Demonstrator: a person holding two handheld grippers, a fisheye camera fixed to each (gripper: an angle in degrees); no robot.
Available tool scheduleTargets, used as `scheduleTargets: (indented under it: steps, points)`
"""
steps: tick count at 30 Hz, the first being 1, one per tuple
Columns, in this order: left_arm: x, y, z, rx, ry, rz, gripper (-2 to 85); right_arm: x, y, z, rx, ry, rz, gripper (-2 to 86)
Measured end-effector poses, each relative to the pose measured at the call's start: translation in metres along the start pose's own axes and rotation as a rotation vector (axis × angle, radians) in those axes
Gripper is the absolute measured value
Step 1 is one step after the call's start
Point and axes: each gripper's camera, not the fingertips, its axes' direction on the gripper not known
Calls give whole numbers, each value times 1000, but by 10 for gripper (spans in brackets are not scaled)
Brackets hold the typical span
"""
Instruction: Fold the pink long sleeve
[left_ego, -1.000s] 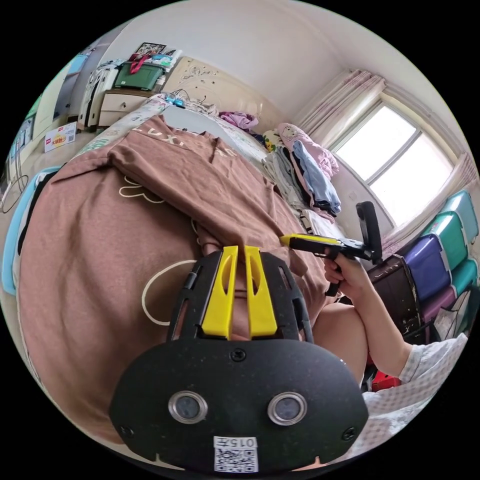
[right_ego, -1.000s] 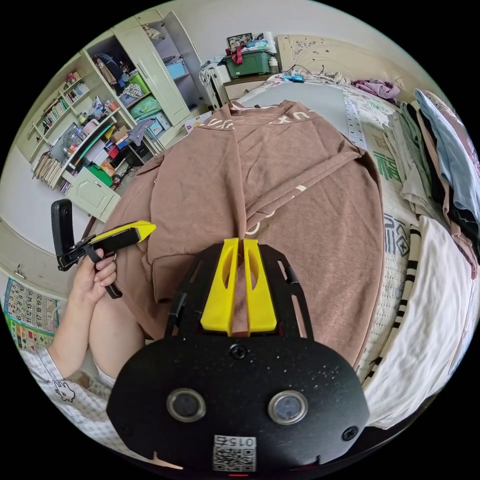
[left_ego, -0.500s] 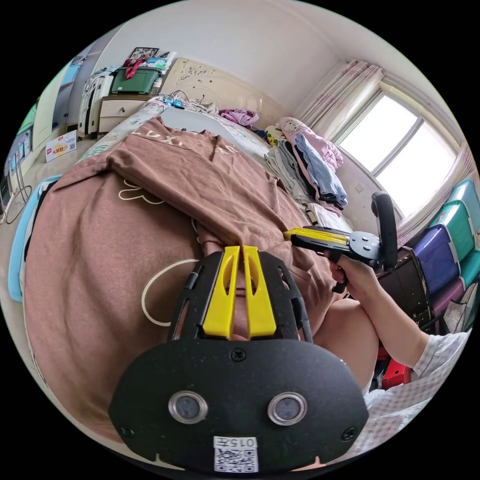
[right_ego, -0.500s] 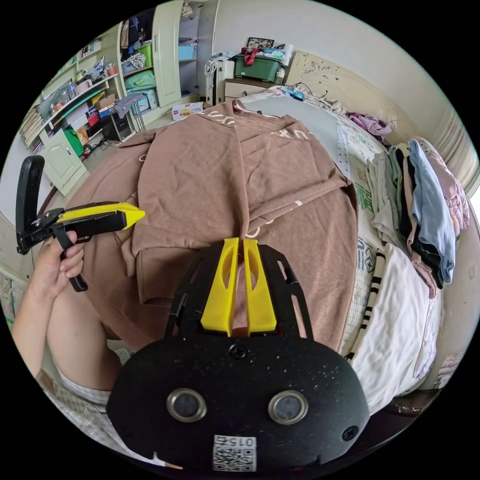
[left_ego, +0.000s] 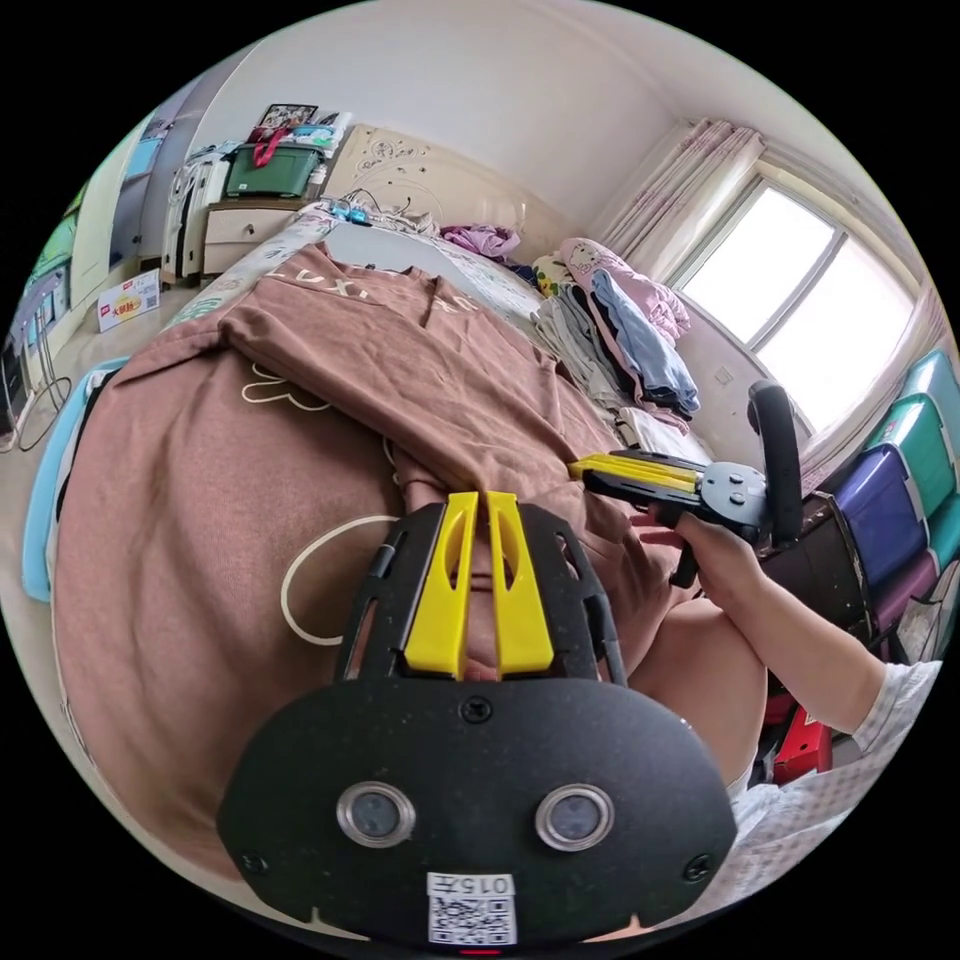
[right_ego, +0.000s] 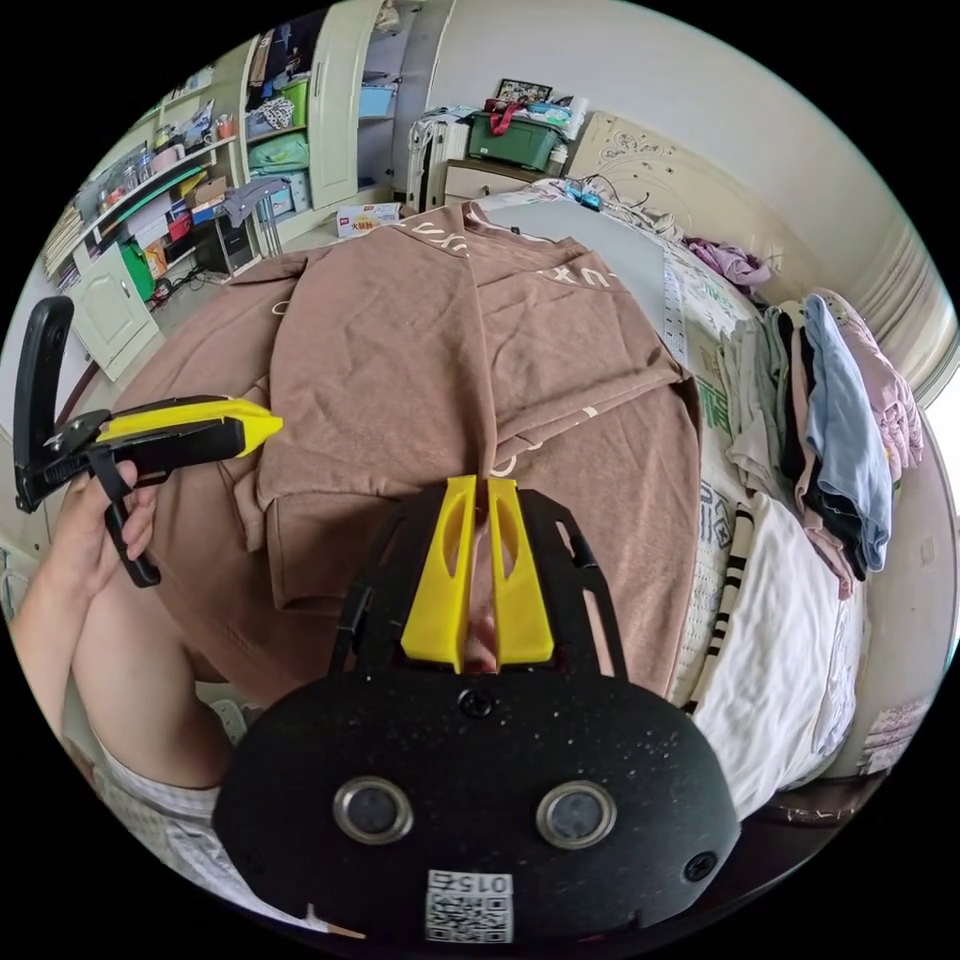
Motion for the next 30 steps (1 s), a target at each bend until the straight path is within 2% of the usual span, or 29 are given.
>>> scheduleTargets:
  steps: [13,20,30]
  points:
    - [59,20,10,18,-175,85,40,-1,2,1,0,-28,21,29]
    - [106,34,24,22,-361,209,55,-8,3,2,1,-5,3,26]
    - [108,41,25,29,-350,155,84,-4,6,2,4,0,44,64]
